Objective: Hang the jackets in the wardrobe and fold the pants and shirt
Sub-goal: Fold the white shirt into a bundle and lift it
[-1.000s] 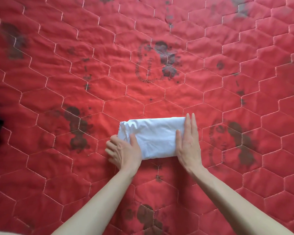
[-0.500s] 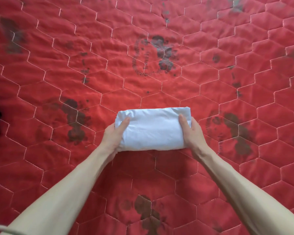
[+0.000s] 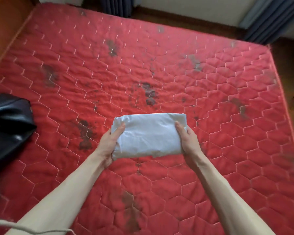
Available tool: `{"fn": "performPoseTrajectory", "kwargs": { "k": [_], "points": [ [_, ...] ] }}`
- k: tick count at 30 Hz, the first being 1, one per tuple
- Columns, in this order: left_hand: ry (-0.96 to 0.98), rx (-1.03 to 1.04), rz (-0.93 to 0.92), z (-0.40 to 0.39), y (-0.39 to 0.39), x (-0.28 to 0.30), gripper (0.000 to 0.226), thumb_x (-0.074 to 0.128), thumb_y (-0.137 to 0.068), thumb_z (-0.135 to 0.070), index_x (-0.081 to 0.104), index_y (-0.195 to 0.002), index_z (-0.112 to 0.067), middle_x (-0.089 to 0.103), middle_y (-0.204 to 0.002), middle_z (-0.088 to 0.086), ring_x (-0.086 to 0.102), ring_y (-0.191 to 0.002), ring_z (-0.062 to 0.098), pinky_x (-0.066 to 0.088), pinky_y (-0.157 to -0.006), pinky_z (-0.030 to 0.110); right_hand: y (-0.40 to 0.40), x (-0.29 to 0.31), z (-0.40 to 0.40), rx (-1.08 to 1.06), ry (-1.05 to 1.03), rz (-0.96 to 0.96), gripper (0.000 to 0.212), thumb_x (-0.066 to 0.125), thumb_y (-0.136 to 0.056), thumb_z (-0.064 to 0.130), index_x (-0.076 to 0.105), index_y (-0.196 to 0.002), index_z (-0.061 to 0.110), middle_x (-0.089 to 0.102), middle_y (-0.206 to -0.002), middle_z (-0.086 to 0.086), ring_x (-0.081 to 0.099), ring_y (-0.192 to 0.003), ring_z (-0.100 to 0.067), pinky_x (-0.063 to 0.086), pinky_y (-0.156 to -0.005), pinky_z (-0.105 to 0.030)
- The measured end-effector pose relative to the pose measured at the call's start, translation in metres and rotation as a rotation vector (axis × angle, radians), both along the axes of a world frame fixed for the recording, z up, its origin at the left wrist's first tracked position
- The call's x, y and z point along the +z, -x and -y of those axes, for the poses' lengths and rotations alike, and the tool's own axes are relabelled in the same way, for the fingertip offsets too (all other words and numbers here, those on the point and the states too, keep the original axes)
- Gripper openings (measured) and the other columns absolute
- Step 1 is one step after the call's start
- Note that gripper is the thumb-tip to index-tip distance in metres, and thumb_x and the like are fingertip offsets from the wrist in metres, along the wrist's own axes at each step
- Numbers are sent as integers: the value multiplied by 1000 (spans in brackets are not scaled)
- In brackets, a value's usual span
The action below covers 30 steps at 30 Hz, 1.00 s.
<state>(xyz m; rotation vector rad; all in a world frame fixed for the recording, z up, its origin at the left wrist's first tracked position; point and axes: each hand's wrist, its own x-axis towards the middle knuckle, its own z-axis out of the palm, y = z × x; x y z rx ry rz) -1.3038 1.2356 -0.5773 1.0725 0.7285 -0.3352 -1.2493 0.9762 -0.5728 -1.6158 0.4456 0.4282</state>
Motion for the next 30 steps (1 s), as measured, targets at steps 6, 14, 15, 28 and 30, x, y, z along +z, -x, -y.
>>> {"fn": "performPoseTrajectory", "kwargs": {
  "k": [6, 14, 15, 28, 30],
  "points": [
    [-31, 125, 125, 14, 43, 151, 58, 75, -89, -52, 66, -133, -15, 77, -121, 10, 77, -102, 27, 61, -59, 29, 17, 148, 6, 80, -4, 47, 24, 69, -98, 45, 66, -79, 30, 71, -81, 10, 65, -72, -10, 53, -62, -28],
    [-165, 391, 262, 9, 160, 304, 48, 77, -88, -48, 70, -123, -15, 80, -112, 9, 79, -94, 23, 62, -62, 29, 71, 308, -25, 375, -69, 174, 31, 69, -92, 45, 73, -104, 17, 77, -92, 5, 72, -76, -8, 57, -60, -25],
    [-167, 445, 278, 10, 179, 317, 46, 76, -90, -46, 71, -122, -15, 79, -113, 9, 79, -94, 23, 62, -63, 29, 81, 323, -33, 411, -87, 187, 30, 68, -93, 43, 74, -108, 17, 78, -95, 3, 73, -79, -10, 57, -63, -27],
    [-379, 1069, 284, -40, 428, 421, 37, 77, -92, -39, 72, -123, -19, 79, -116, 8, 77, -105, 27, 63, -79, 37, 242, 413, -204, 973, -247, 234, 25, 64, -100, 35, 75, -109, 14, 79, -105, -9, 76, -90, -20, 63, -77, -38],
    [-399, 1154, 263, -51, 467, 428, 37, 76, -93, -39, 72, -124, -18, 79, -114, 8, 77, -104, 27, 63, -75, 35, 274, 419, -236, 1058, -273, 224, 25, 64, -100, 36, 76, -108, 15, 79, -108, -10, 76, -92, -22, 63, -77, -40]
  ]
}}
